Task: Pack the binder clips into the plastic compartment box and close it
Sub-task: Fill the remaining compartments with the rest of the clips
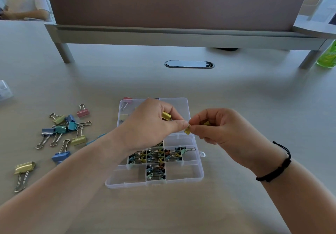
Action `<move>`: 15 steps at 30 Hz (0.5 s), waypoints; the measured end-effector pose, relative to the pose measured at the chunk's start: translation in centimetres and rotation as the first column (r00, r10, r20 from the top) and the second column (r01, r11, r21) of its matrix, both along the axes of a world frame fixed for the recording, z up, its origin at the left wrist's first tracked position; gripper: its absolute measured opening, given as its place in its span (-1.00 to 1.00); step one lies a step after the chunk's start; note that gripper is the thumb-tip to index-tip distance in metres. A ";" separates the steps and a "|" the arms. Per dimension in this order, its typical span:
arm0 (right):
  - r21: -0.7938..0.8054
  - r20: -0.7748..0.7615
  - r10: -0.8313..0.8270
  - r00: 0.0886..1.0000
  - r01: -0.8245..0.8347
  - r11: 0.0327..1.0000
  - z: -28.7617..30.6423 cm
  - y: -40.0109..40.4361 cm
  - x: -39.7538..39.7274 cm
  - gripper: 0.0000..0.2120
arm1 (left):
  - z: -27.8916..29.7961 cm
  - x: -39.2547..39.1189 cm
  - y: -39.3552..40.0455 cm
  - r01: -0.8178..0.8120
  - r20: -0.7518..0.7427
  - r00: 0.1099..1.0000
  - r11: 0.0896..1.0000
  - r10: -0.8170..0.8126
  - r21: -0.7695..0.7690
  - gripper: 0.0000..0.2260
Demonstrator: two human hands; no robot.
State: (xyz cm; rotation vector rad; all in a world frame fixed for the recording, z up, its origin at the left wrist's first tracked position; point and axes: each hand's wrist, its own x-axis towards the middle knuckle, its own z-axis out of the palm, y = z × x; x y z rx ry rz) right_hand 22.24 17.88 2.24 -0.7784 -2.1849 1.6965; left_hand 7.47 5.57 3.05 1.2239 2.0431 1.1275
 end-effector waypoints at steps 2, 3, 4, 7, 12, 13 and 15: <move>0.104 0.037 0.037 0.999 -0.041 0.994 0.4 0.0 0.2 -0.97 | 0.1 -0.1 0.0 0.027 0.033 0.999 1.000 -0.027 0.006 -0.86; 0.169 0.069 0.065 0.996 -0.076 0.983 0.7 0.0 0.4 -0.97 | 0.1 -0.1 -0.1 0.047 0.028 0.999 0.999 -0.047 -0.002 -0.85; 0.233 0.111 0.097 0.989 -0.120 0.965 0.9 0.1 0.5 -0.97 | 0.2 -0.1 -0.2 0.070 0.011 0.997 0.997 -0.070 -0.022 -0.85; 0.341 0.237 0.175 0.956 -0.250 0.906 1.2 0.1 1.0 -0.95 | 0.3 0.2 -0.4 0.152 -0.062 0.985 0.979 -0.161 -0.136 -0.85; 0.433 0.347 0.199 0.916 -0.345 0.832 0.8 -0.3 1.0 -0.95 | 0.2 1.3 -0.5 0.207 -0.233 0.937 0.949 -0.262 -0.237 -0.87; 0.451 0.357 0.195 0.913 -0.352 0.820 0.7 -0.4 1.0 -0.95 | 0.1 1.4 -0.5 0.204 -0.258 0.929 0.950 -0.264 -0.235 -0.86; 0.479 0.358 0.182 0.916 -0.348 0.806 0.6 -0.4 0.9 -0.95 | -0.2 1.6 -0.4 0.193 -0.291 0.923 0.957 -0.251 -0.216 -0.85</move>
